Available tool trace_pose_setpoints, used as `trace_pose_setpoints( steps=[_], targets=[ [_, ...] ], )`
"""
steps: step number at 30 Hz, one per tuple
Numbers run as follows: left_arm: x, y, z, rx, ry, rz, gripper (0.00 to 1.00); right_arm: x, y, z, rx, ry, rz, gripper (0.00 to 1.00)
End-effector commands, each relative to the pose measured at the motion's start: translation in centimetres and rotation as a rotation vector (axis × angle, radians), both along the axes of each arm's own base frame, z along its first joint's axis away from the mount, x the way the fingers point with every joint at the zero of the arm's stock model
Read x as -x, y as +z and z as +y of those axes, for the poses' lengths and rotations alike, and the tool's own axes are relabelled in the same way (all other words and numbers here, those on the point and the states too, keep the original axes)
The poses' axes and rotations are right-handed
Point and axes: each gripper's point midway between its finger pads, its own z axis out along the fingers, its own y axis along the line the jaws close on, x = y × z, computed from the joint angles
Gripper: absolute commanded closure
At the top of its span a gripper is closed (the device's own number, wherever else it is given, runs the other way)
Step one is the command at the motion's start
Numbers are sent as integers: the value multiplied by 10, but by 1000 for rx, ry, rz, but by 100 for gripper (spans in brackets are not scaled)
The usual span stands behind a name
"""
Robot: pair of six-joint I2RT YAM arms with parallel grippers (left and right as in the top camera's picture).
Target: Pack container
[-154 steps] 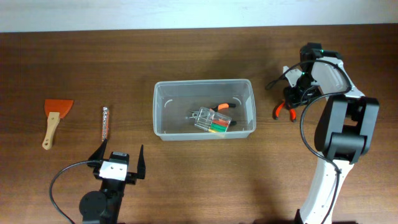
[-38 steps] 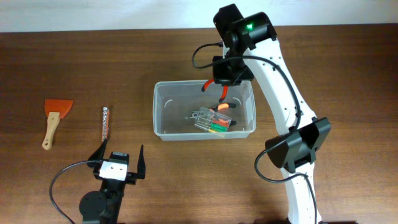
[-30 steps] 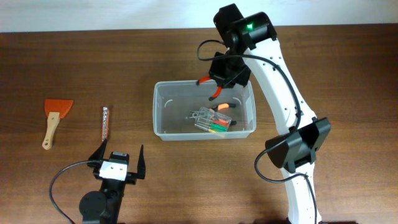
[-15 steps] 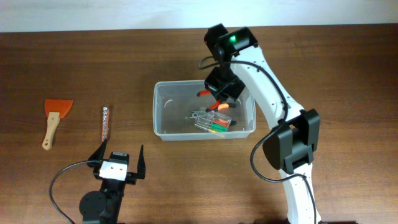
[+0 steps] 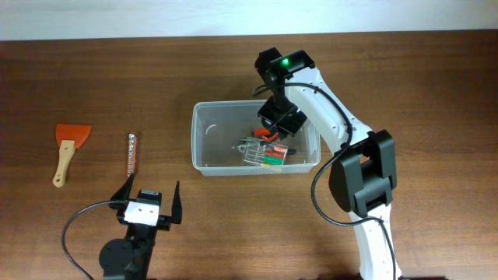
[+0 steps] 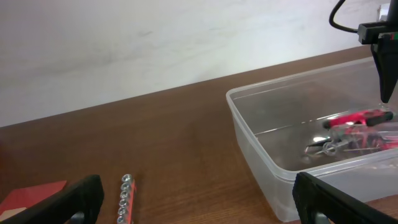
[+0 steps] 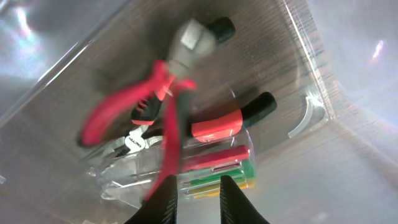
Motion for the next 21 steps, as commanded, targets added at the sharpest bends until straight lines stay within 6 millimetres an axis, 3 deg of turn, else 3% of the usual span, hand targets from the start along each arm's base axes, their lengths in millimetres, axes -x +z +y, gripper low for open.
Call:
trace_pose_setpoints(
  steps=[1,11,15,21],
  targets=[
    [0,-1,3,8,13,-3,1,-1,4,-1,14,-6,-19,78],
    [0,-1,2,8,13,-3,1,-7,18,10,-55,77,-49,74],
    [0,-1,2,8,13,-3,1,-19,44,18,-97,161,-124,63],
    [0,-1,2,8,13,-3,1,-43,107,12,-114,274,-295,48]
  ],
)
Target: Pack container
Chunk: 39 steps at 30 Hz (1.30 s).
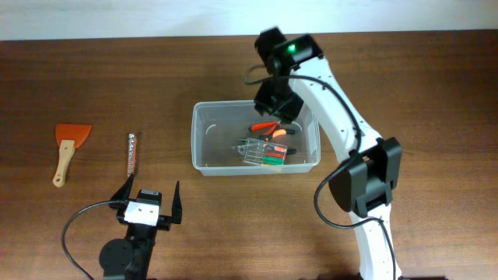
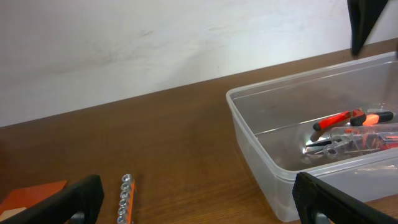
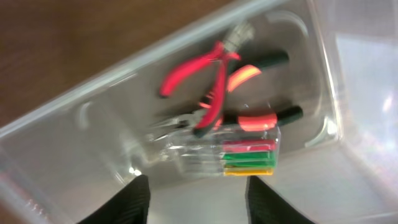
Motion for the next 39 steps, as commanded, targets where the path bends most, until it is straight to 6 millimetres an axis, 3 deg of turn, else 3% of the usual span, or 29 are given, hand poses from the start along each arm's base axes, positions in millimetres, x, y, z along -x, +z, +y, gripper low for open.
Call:
trace_pose_setpoints(
  steps=[1,7,8,9,14,17,24,28,34,39],
  targets=[
    [0,-1,3,8,13,-2,1,-16,49,-13,11,70,-153,46],
    [0,-1,2,8,13,-2,1,-31,120,-71,127,160,-360,17],
    [0,-1,2,8,13,-2,1,-34,130,-77,139,229,-402,6],
    [0,-1,2,8,13,-2,1,-36,141,-84,158,284,-441,1],
    [0,-1,2,8,13,-2,1,-37,173,-121,303,545,-547,1],
    [0,-1,2,8,13,-2,1,-40,181,-162,466,511,-529,1],
    [0,-1,3,8,13,-2,1,-36,183,-238,589,371,-451,1],
    [0,-1,2,8,13,-2,1,-19,179,-288,599,303,-376,1],
    [0,-1,3,8,13,-2,1,1,159,-330,452,350,-328,1],
    [0,-1,2,8,13,-2,1,9,142,-373,443,310,-282,1]
  ],
)
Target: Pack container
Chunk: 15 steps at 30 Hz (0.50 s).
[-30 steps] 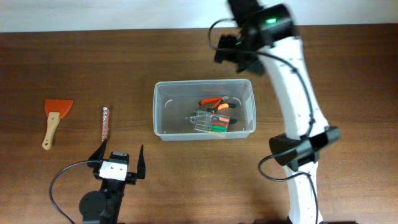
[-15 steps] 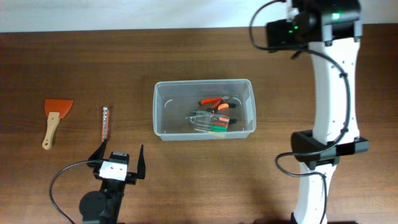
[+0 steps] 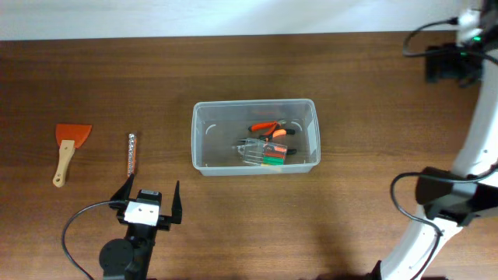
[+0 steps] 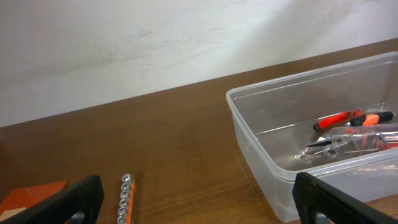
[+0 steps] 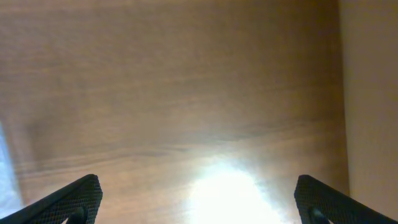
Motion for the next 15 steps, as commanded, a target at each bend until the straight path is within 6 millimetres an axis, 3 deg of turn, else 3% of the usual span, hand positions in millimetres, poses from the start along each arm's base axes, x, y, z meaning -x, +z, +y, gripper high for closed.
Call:
trace_pose_setpoints(
  steps=[1,7,15],
  targets=[
    [0,-1,3,8,13,-3,1,2,1,-12,-19,36,-22,1],
    [0,-1,3,8,13,-3,1,-13,-8,-41,4,-10,-76,1],
    [0,-1,3,8,13,-3,1,-32,-13,-50,26,-12,-119,1]
  ],
)
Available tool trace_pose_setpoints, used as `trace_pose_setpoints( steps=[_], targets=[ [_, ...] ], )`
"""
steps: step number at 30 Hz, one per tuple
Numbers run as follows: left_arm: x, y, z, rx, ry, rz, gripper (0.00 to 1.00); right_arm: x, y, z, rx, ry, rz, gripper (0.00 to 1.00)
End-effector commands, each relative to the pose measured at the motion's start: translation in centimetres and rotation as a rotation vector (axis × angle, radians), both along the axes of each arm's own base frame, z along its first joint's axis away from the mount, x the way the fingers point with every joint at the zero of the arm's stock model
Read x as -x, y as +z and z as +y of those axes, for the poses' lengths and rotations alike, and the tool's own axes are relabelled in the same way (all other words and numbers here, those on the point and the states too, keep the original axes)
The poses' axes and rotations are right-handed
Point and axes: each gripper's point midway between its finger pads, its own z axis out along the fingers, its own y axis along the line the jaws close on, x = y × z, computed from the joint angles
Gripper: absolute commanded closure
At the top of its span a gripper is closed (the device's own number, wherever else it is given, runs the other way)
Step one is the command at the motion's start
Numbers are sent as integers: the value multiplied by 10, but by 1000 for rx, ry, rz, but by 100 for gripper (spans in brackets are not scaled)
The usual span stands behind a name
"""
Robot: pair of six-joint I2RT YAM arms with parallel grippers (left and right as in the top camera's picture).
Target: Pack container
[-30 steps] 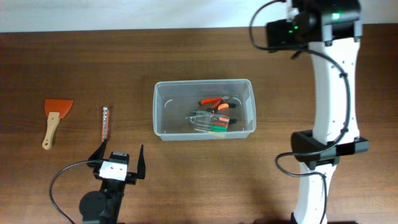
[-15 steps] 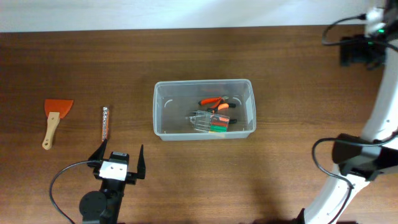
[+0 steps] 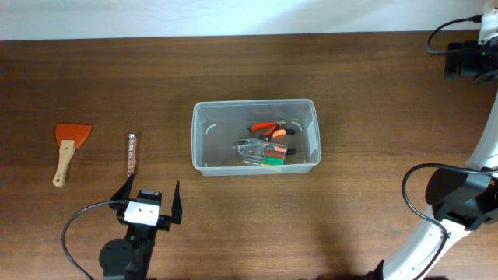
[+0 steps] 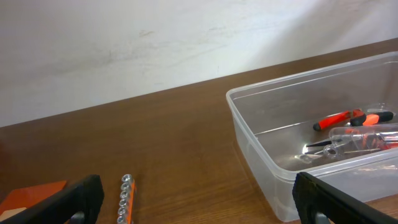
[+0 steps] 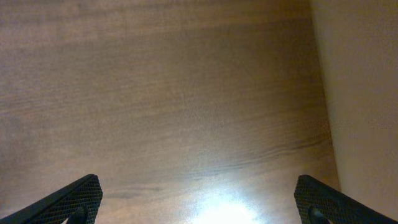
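Observation:
A clear plastic container [image 3: 204,148] stands mid-table, holding red pliers [image 3: 267,126], a red-handled tool and a clear case of coloured bits [image 3: 264,154]. Left of it lie a socket rail [image 3: 131,153] and an orange scraper [image 3: 67,148] with a wooden handle. My left gripper [image 3: 148,204] rests open near the front edge, facing the container [image 4: 261,155] and the rail [image 4: 126,198]. My right gripper [image 3: 472,64] hangs open over bare wood at the far right corner, holding nothing.
The right wrist view shows only bare tabletop [image 5: 174,112] with a glare patch and the table's right edge [image 5: 323,106]. A pale wall [image 4: 155,43] runs behind the table. Black cables trail from both arms.
My right gripper has shifted slightly further toward the right back corner. The left arm and all objects stay where they were.
My right gripper was down inside the container beside the red pliers. Then it stood open above the container with the pliers lying inside. Later it was far off at the right back corner, where it is now. The left arm never moved.

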Motion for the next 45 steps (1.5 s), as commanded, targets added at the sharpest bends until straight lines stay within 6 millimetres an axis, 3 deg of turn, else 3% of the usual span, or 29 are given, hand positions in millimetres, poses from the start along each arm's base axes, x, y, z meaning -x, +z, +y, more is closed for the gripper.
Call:
trace_pose_setpoints(
  steps=[1,4,8,12,16,37,42,45],
  targets=[
    [0,-1,2,8,13,-2,1,-4,0,0,-5,7,-14,1],
    [0,-1,2,8,13,-2,1,-11,-8,-6,-2,3,-21,1],
    [0,-1,2,8,13,-2,1,-26,-33,-17,-1,-5,-22,1],
    [0,-1,2,8,13,-2,1,-30,-56,-18,-13,-4,4,1],
    [0,-1,3,8,13,-2,1,-29,-67,-18,-19,-4,19,1],
    [0,1,0,6,0,-10,1,-28,-68,-17,-22,-5,25,1],
    [0,12,0,9,1,-40,1,-28,-68,-17,-22,-5,25,1],
    [3,30,4,6,25,-73,1,-28,-68,-17,-22,-5,25,1]
  ],
)
